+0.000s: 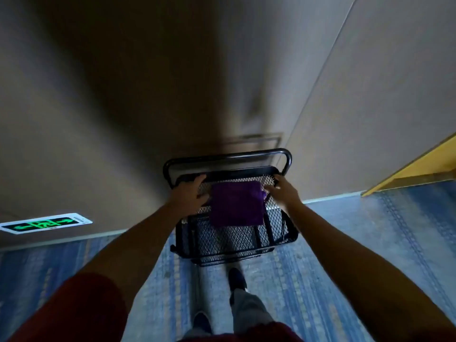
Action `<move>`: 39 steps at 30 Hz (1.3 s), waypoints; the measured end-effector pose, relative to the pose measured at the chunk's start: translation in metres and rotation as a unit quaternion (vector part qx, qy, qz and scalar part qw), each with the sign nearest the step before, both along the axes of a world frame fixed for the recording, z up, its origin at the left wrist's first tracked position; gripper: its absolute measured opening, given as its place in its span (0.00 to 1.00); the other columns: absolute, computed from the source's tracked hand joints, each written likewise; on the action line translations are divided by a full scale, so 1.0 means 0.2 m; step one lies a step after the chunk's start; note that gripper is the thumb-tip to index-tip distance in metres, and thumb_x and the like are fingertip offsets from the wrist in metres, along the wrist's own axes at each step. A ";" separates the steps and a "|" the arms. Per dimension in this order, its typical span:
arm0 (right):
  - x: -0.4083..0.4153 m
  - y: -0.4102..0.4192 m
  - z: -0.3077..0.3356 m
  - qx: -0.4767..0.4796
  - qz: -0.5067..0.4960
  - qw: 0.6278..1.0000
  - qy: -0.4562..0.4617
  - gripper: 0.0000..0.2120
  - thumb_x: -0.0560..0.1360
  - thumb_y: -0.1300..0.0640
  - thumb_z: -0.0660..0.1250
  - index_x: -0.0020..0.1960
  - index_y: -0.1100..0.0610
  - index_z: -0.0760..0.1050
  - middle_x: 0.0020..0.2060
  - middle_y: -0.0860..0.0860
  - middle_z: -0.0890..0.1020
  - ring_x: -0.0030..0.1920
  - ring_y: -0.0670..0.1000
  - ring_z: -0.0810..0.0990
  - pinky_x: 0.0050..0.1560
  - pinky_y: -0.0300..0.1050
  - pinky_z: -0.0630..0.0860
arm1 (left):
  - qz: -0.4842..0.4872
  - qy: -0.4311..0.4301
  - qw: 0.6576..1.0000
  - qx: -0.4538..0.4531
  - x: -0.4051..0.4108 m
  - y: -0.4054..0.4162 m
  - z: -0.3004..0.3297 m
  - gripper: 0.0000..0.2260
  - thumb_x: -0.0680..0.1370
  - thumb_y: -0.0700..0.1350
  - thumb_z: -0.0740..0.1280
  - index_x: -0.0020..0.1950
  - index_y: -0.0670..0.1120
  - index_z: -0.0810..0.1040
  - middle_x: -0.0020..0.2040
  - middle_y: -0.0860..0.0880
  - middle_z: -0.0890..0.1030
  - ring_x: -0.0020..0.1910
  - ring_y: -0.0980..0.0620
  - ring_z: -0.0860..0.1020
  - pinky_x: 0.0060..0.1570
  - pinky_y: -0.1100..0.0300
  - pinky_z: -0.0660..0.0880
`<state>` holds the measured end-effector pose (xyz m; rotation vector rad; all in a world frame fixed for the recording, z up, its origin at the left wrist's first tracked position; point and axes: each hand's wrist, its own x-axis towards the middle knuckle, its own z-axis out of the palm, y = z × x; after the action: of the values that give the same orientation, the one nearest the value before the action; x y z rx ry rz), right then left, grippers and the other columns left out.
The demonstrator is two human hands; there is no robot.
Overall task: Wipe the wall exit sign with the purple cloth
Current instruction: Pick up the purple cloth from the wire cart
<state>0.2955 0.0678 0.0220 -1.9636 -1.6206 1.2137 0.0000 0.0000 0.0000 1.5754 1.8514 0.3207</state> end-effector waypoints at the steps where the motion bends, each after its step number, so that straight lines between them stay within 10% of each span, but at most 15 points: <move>1: 0.00 0.03 -0.04 -0.009 0.008 1.000 -0.003 0.31 0.80 0.50 0.69 0.80 0.52 0.64 0.72 0.60 0.76 0.67 0.60 0.78 0.59 0.44 0.71 | -0.001 -0.001 1.000 -0.017 0.01 0.02 -0.06 0.37 0.80 0.61 0.65 0.85 0.49 0.56 0.71 0.39 0.77 0.68 0.40 0.78 0.64 0.48 0.77; 4: -0.01 0.06 -0.15 -0.035 0.047 0.998 -0.020 0.32 0.79 0.50 0.71 0.80 0.48 0.63 0.69 0.60 0.78 0.62 0.60 0.80 0.58 0.45 0.74 | 0.025 -0.049 0.994 -0.092 0.01 0.06 -0.26 0.43 0.74 0.73 0.63 0.84 0.58 0.56 0.76 0.46 0.73 0.71 0.43 0.76 0.70 0.46 0.75; 12: -0.06 0.14 -0.39 -0.097 0.067 0.993 -0.022 0.33 0.78 0.49 0.72 0.79 0.46 0.63 0.65 0.56 0.81 0.62 0.61 0.82 0.61 0.60 0.80 | 0.043 0.041 0.992 -0.113 0.16 0.14 -0.44 0.32 0.78 0.59 0.68 0.81 0.55 0.63 0.73 0.44 0.75 0.70 0.39 0.75 0.67 0.44 0.76; 17: -0.07 0.09 -0.49 -0.111 0.062 0.992 -0.013 0.36 0.77 0.53 0.74 0.80 0.49 0.62 0.65 0.54 0.82 0.62 0.59 0.82 0.60 0.51 0.79 | 0.210 -0.164 0.950 -0.163 0.30 0.18 -0.44 0.31 0.81 0.47 0.73 0.81 0.49 0.64 0.74 0.41 0.75 0.70 0.41 0.77 0.69 0.49 0.76; 26: -0.12 0.13 -0.56 -0.193 0.004 0.975 0.105 0.33 0.72 0.60 0.76 0.74 0.51 0.68 0.64 0.53 0.82 0.64 0.60 0.80 0.66 0.66 0.76 | 0.282 -0.247 0.912 -0.170 0.46 0.25 -0.36 0.20 0.79 0.30 0.68 0.66 0.49 0.78 0.61 0.42 0.81 0.49 0.47 0.81 0.49 0.52 0.82; 30: -0.17 0.07 -0.47 -0.197 -0.006 0.975 0.107 0.27 0.77 0.71 0.69 0.74 0.61 0.70 0.58 0.58 0.81 0.47 0.52 0.80 0.45 0.44 0.78 | 0.288 -0.287 0.901 -0.150 0.44 0.25 -0.24 0.16 0.79 0.30 0.65 0.57 0.50 0.80 0.61 0.41 0.80 0.44 0.49 0.80 0.39 0.55 0.82; 39: -0.18 -0.05 -0.09 -0.092 -0.137 0.940 0.298 0.22 0.71 0.68 0.68 0.60 0.49 0.79 0.55 0.58 0.82 0.45 0.54 0.81 0.42 0.47 0.81 | 0.152 -0.392 0.907 -0.040 0.46 0.24 0.34 0.18 0.71 0.32 0.63 0.46 0.54 0.83 0.49 0.55 0.83 0.51 0.48 0.78 0.50 0.58 0.74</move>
<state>0.2604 0.0569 0.0038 -1.6132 -0.9302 1.6715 0.0922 0.0482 0.0687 0.8811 1.4159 0.8636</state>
